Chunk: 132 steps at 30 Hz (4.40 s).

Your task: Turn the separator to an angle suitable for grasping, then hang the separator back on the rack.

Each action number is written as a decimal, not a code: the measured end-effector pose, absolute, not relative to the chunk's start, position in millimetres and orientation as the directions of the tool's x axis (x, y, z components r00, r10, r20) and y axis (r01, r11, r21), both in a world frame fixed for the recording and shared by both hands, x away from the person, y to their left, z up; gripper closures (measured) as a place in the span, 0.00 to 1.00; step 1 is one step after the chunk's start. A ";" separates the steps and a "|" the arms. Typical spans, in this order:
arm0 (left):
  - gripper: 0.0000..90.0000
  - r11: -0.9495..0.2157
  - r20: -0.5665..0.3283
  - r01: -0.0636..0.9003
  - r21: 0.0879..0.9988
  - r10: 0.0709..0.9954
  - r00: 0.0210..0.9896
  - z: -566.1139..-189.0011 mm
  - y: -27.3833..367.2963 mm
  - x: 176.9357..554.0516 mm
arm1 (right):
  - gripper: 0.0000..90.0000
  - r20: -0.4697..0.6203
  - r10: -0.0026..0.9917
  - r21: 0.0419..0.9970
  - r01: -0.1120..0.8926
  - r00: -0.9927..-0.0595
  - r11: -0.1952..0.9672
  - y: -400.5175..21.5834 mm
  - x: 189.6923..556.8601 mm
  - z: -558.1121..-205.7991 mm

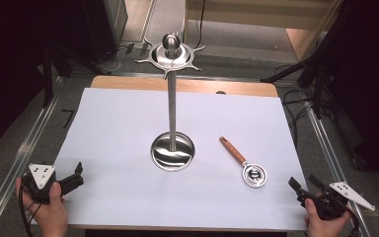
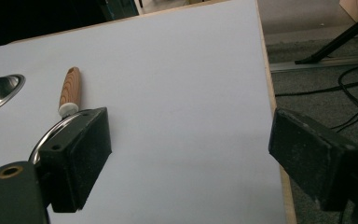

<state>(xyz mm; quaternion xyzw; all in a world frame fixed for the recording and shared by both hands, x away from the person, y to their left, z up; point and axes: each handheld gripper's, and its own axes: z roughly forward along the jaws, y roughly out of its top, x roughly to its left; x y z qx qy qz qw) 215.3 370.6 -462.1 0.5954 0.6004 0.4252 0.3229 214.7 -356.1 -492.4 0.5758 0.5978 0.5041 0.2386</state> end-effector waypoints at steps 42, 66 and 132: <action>0.00 -0.101 0.148 0.433 0.896 0.986 -0.076 -462.6 367.9 214.4 | 0.41 -0.019 0.906 0.728 0.616 -0.422 0.302 -291.6 249.4 -441.5; 0.00 -0.106 0.153 0.431 0.896 0.985 -0.075 -462.6 367.3 214.0 | 0.47 -0.017 0.853 0.582 0.688 -0.522 0.433 -246.7 294.9 -429.3; 0.00 -0.109 0.151 0.433 0.895 0.986 -0.064 -462.9 366.8 214.8 | 0.76 -0.021 0.815 0.364 0.755 -0.579 0.546 -171.2 363.5 -449.5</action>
